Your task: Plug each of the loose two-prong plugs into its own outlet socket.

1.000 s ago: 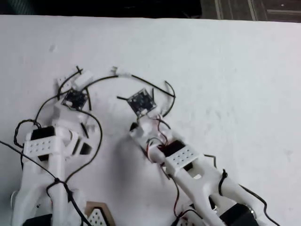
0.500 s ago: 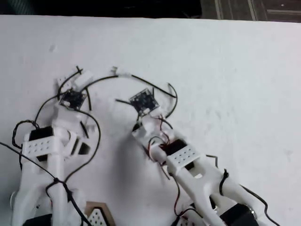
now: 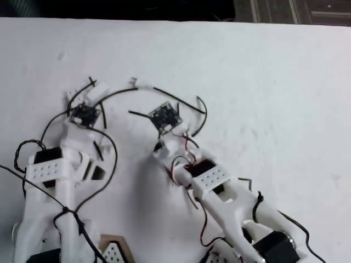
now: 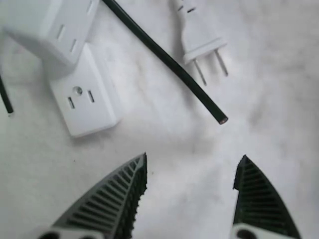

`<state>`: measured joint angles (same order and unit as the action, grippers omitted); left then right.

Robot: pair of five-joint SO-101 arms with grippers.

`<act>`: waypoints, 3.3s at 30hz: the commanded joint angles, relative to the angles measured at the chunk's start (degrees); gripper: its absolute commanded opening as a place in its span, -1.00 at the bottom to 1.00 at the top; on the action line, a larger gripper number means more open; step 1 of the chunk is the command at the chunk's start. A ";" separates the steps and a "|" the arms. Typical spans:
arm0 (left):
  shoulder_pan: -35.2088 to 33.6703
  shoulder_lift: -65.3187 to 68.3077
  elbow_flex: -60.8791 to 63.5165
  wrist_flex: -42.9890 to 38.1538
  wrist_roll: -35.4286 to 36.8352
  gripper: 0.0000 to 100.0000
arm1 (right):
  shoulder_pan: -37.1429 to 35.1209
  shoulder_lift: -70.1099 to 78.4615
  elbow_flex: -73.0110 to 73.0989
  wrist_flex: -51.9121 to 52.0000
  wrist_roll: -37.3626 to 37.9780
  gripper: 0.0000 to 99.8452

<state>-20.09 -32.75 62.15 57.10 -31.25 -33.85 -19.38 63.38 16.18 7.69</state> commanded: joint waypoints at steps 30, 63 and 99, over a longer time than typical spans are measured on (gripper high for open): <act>-0.57 -1.63 0.18 -0.62 0.26 -0.43 | 23.16 32.31 -59.43 1.19 -2.02 -0.97; -0.57 -1.63 0.18 -0.62 0.53 -0.43 | 18.42 34.33 -63.12 28.09 -22.86 -0.72; -0.57 -1.63 0.18 -0.62 0.35 -0.43 | 36.79 32.57 -73.67 9.01 -12.84 -0.97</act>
<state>-20.09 -32.75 62.51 57.10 -31.25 0.97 16.13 -6.59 26.20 -7.52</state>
